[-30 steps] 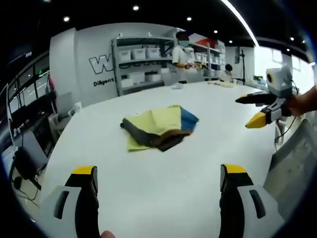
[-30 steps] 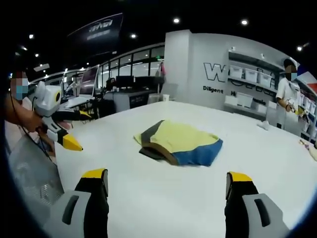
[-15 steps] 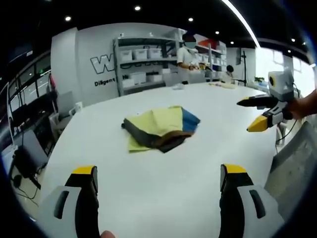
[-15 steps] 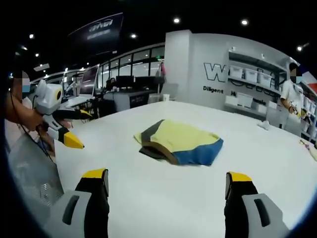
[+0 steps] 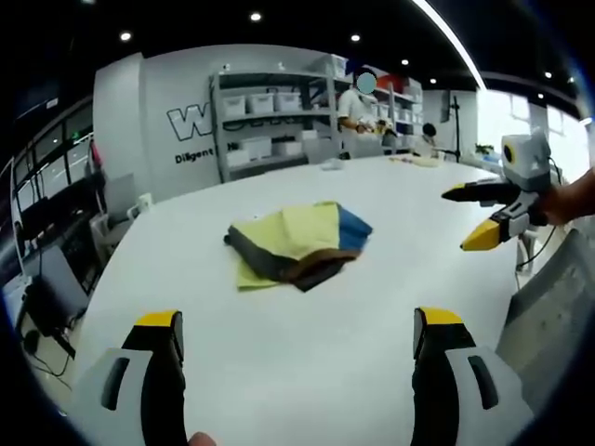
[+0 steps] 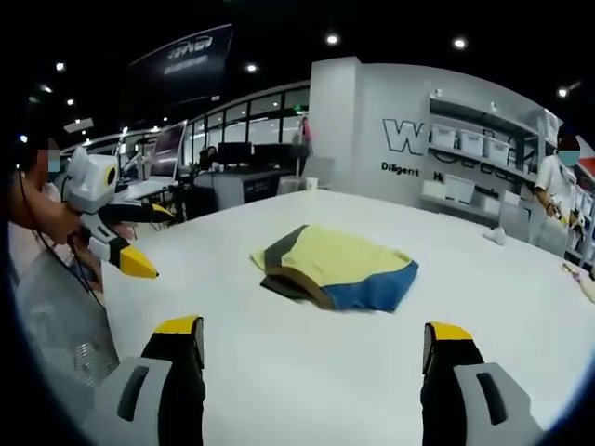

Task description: Fold the garment on the visible template until the final outline fits inside the template.

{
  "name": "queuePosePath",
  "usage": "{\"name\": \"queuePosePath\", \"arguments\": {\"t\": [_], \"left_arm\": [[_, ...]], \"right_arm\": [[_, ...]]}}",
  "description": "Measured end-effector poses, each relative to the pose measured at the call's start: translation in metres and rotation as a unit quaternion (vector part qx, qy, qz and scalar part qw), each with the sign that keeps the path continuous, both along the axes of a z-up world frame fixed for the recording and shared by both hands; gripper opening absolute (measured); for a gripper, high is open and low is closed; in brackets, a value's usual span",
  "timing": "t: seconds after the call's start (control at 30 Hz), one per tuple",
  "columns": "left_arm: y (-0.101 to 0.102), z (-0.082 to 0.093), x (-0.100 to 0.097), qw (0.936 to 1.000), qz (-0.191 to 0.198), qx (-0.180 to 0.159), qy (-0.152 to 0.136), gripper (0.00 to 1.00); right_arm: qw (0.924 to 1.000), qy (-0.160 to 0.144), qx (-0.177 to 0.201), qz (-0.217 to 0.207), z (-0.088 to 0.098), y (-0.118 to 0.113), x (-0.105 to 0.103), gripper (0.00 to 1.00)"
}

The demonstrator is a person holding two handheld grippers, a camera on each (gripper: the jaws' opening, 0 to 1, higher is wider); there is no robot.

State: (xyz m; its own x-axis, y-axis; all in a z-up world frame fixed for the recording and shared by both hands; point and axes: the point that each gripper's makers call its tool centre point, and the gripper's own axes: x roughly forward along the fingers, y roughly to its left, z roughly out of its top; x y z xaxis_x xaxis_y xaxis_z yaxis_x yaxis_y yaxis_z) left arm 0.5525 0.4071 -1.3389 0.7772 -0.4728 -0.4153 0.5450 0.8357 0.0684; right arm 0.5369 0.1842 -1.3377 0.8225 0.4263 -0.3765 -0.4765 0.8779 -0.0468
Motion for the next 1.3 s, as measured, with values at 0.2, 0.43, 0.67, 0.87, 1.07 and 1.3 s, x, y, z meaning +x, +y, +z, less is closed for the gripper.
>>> {"name": "queuePosePath", "arguments": {"t": [0.2, 0.43, 0.67, 0.87, 1.07, 1.3], "left_arm": [[-0.001, 0.0, 0.0, 1.0, -0.001, 0.0, -0.001, 0.99], [-0.001, 0.001, -0.002, 1.0, -0.001, -0.002, -0.002, 0.99], [0.001, -0.002, -0.005, 1.0, -0.002, 0.001, 0.002, 0.99], [0.003, -0.002, -0.004, 1.0, -0.004, 0.005, 0.002, 0.99], [0.004, -0.003, -0.003, 1.0, -0.005, 0.006, 0.004, 0.99], [0.005, -0.008, -0.002, 0.9999, -0.008, 0.009, 0.01, 0.98]], "right_arm": [[1.0, 0.0, -0.001, 0.001, 0.0, 0.0, -0.001, 0.96], [1.0, -0.001, -0.006, 0.003, -0.001, -0.002, -0.001, 0.96], [0.9998, 0.001, -0.015, 0.011, -0.003, -0.001, -0.003, 0.96], [0.9995, 0.004, -0.019, 0.023, -0.006, 0.003, -0.001, 0.95], [0.9988, 0.006, -0.033, 0.036, -0.01, 0.006, 0.004, 0.94], [0.9983, 0.015, -0.038, 0.043, -0.017, 0.007, 0.006, 0.94]]}}
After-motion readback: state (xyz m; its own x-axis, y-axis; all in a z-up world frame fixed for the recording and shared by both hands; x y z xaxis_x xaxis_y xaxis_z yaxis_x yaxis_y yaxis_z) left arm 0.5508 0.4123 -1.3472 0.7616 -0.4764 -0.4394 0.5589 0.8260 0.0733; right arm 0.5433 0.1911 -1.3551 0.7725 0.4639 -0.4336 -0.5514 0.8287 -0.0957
